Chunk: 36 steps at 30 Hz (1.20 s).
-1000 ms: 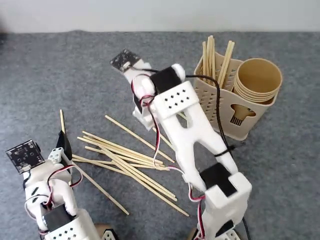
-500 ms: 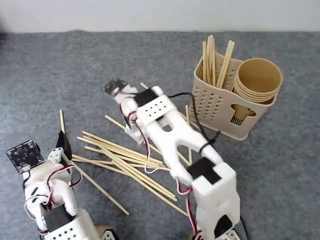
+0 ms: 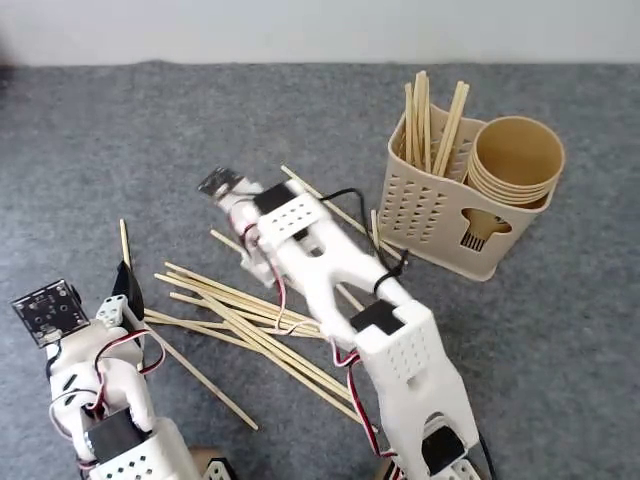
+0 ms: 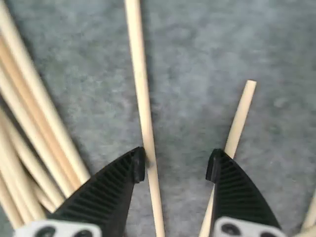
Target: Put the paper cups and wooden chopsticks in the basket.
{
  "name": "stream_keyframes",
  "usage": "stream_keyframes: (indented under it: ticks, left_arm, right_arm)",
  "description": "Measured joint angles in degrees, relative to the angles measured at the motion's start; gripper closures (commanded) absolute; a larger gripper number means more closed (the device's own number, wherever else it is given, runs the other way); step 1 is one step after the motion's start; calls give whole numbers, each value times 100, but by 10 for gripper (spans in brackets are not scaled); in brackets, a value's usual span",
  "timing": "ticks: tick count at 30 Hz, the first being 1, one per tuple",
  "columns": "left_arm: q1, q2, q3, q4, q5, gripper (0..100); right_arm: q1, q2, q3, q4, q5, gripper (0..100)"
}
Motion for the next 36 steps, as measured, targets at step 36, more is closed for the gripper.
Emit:
stream_keyframes:
  ticks: [36]
  left_arm:
    - [0,0,0,0,0,739]
  right_arm:
    - [-114,-18,-26,791,185,574]
